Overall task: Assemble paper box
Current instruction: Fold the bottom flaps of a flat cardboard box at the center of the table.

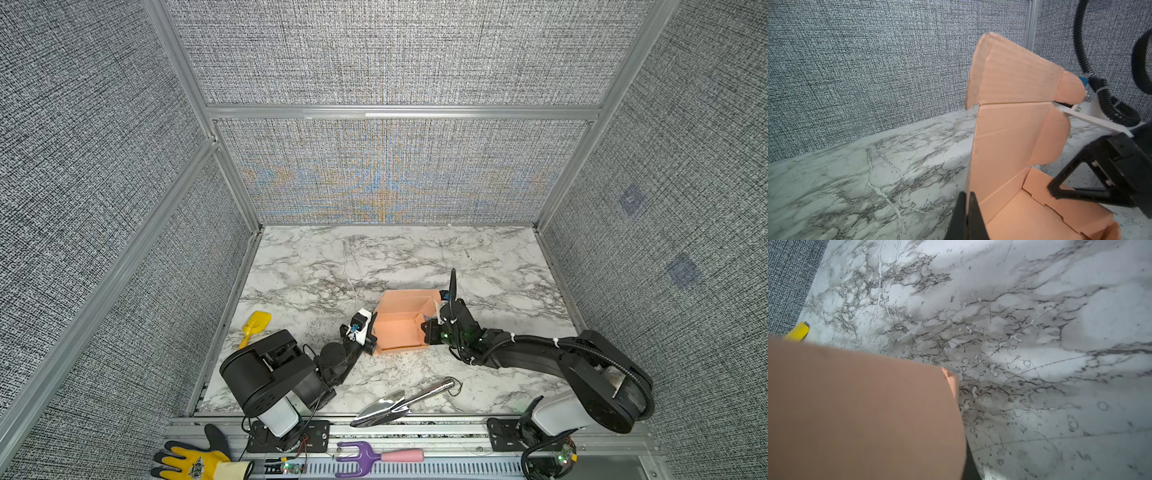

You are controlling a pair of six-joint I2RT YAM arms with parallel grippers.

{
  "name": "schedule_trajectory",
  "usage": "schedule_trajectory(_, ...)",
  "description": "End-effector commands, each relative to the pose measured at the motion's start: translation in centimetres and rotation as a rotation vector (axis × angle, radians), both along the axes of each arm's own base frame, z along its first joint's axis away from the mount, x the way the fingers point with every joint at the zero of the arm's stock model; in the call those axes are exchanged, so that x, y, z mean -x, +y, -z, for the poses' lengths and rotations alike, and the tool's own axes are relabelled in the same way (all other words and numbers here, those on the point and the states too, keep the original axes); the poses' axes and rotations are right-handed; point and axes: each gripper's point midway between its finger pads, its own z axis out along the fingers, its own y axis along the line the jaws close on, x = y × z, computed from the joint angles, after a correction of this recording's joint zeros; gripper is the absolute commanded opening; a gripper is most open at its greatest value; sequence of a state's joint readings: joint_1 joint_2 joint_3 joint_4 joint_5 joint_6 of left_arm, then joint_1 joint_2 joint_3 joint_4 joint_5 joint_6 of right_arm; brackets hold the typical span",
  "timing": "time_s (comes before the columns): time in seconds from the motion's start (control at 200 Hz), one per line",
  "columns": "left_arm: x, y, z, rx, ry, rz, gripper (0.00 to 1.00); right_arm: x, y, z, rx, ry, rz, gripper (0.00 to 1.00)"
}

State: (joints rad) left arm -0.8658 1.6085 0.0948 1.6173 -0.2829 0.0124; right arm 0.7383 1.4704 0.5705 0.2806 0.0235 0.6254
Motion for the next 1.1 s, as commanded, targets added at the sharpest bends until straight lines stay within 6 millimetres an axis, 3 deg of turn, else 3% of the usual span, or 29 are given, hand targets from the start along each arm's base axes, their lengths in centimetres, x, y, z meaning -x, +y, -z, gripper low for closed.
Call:
schedule_trajectory(0.0, -0.6, 1.2, -3.8, 0.169, -0.05, -0.069, 0.0, -0.4, -1.2, -0.2, 0.066, -0.025, 0.049, 0.0)
schedule_trajectory(0.05, -0.9, 1.3, -3.5, 0.161, -0.019, -0.088, 0.0, -0.4, -1.5, -0.4, 0.08, -0.033, 0.058, 0.0)
schedule_trajectory(0.06, -0.9, 1.4, -3.6, 0.165, -0.016, -0.09, 0.3, -0.4, -1.6, -0.4, 0.084, -0.035, 0.059, 0.0)
schedule_trajectory(0.07, -1.0, 1.4, -3.5, 0.16, -0.005, -0.092, 0.48, -0.4, -1.6, -0.4, 0.087, -0.035, 0.06, 0.0)
schedule_trajectory(0.095, -1.0, 1.4, -3.3, 0.151, 0.013, -0.095, 0.61, -0.4, -1.8, -0.4, 0.096, -0.04, 0.064, 0.0)
schedule_trajectory(0.22, -1.3, 1.6, -3.0, 0.132, 0.113, -0.123, 0.82, -0.5, -2.6, -0.7, 0.132, -0.055, 0.082, 0.0)
schedule_trajectory(0.455, -1.5, 3.4, -2.5, 0.099, 0.336, -0.235, 0.85, -0.9, -4.6, -0.8, 0.193, -0.074, 0.132, 0.0)
schedule_trajectory(0.79, -0.1, 5.9, -0.6, 0.167, 0.621, -0.205, 0.8, -2.0, -7.9, -0.7, 0.202, -0.075, 0.193, 0.0)
schedule_trajectory(0.931, 0.5, 5.1, 0.9, 0.184, 0.759, -0.134, 0.78, -2.6, -9.1, -1.2, 0.197, -0.091, 0.206, 0.0)
schedule_trajectory(1.096, 1.0, 2.7, 2.7, 0.186, 0.882, -0.004, 0.68, -3.1, -9.7, -2.2, 0.171, -0.11, 0.198, 0.0)
